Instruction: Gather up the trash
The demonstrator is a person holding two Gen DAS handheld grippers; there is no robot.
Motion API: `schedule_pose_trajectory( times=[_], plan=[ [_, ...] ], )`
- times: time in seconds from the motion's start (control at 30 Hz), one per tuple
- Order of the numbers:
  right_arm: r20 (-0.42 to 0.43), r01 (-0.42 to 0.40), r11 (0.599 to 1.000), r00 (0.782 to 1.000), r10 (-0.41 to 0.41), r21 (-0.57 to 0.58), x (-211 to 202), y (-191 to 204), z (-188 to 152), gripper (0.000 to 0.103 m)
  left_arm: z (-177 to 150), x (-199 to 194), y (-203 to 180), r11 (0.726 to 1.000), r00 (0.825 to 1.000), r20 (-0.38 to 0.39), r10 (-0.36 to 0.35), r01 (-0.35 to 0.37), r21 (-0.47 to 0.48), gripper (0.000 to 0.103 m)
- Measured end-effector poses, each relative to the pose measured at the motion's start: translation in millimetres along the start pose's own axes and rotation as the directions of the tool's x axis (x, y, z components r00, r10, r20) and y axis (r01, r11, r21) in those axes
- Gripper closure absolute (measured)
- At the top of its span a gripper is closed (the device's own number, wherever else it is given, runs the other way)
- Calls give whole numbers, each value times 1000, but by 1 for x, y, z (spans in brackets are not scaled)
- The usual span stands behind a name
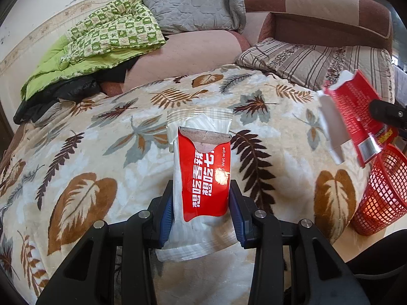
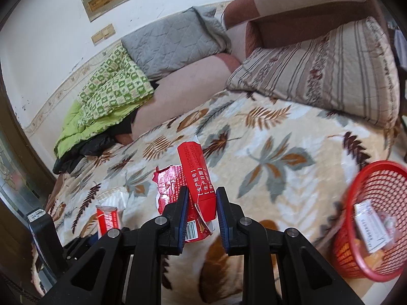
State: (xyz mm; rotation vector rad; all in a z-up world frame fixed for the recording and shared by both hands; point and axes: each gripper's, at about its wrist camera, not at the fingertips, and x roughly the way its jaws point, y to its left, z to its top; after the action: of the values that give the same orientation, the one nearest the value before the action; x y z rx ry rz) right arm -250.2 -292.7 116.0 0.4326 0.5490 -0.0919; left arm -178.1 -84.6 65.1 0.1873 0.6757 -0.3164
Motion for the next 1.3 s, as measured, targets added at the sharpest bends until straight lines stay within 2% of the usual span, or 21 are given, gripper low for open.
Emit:
schedule_pose_trajectory(
  times=[0.3, 0.5, 0.73, 0.93, 1.07, 1.17, 1.3],
  plan=[
    [43, 36, 998, 998, -38, 54, -39, -37, 6, 80, 4, -6, -14, 999, 1000, 10, -13, 13, 30, 65],
    [86, 88, 993, 992, -95, 82, -67, -66, 11, 80, 11, -11, -30, 998, 999, 12, -32, 31, 61, 64],
    [124, 168, 973, 974, -188, 159, -102, -116, 9, 80, 28, -26, -62, 988, 994, 32, -108, 103, 117, 64],
    [145, 229, 943, 953, -268, 240, -128, -163, 4, 80, 48, -39, -111, 960, 975, 33, -220, 210, 185, 64],
    [161, 258, 925, 937, -310, 278, -144, -186, 6, 80, 62, -49, -150, 921, 945, 17, -327, 315, 231, 64],
    [176, 296, 912, 919, -353, 284, -155, -198, 8, 80, 70, -56, -182, 877, 908, -11, -420, 408, 255, 64],
    [182, 326, 898, 904, -388, 295, -164, -210, 7, 80, 73, -56, -223, 808, 843, -96, -530, 536, 245, 64]
  ],
)
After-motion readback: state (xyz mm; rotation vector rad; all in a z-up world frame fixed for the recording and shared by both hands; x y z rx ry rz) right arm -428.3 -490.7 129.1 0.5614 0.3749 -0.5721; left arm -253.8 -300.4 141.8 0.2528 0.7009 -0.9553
